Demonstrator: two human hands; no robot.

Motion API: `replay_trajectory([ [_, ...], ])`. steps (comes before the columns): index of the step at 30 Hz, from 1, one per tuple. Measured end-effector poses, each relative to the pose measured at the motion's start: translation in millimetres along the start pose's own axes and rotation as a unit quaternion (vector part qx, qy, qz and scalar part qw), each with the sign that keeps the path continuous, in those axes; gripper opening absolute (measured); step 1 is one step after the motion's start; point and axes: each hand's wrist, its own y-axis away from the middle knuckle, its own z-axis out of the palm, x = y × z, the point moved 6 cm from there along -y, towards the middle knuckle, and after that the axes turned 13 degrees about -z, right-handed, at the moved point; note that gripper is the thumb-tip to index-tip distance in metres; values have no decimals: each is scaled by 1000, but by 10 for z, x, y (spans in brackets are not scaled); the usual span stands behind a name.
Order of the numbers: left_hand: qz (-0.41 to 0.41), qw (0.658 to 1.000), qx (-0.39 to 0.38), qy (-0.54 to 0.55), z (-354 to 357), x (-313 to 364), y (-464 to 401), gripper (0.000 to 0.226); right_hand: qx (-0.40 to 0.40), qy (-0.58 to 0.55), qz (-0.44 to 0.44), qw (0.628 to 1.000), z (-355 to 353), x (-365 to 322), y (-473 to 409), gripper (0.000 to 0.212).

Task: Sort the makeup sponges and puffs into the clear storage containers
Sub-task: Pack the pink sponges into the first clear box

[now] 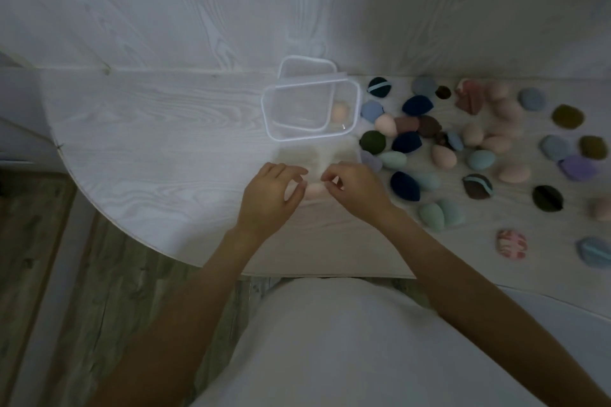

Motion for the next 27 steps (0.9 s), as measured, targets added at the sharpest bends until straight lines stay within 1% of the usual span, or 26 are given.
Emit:
replay_trajectory([
  [2,11,998,9,56,72,276,-67,24,23,-1,-15,1000,-257,109,101,13],
  [4,23,996,-6,88,216,537,-170,24,46,1,-11,999,-506,306,229,13],
  [6,27,993,-39,105,438,793,-334,26,72,13,12,997,-755,617,404,12],
  [9,3,990,-110,88,814,1100,-650,32,114,27,74,990,-1039,1149,659,11],
  [12,-28,985,-169,11,1175,1277,-996,43,107,46,128,985,-1157,1529,771,20],
  [15,-44,966,-222,-122,1504,1252,-1268,58,66,102,135,983,-1158,1681,734,31],
  [18,-29,943,-246,-223,1681,1192,-1390,58,15,151,163,975,-1080,1761,680,42],
  [20,-16,933,-236,-272,1700,1167,-1417,53,5,152,182,971,-1013,1805,665,44],
  [23,10,931,-201,-304,1668,1184,-1421,48,34,142,196,970,-993,1829,667,38],
  [25,12,948,-177,-263,1576,1218,-1390,44,43,146,193,969,-978,1815,682,35],
  [27,4,978,-138,-154,1381,1273,-1340,39,57,158,190,967,-995,1786,708,33],
])
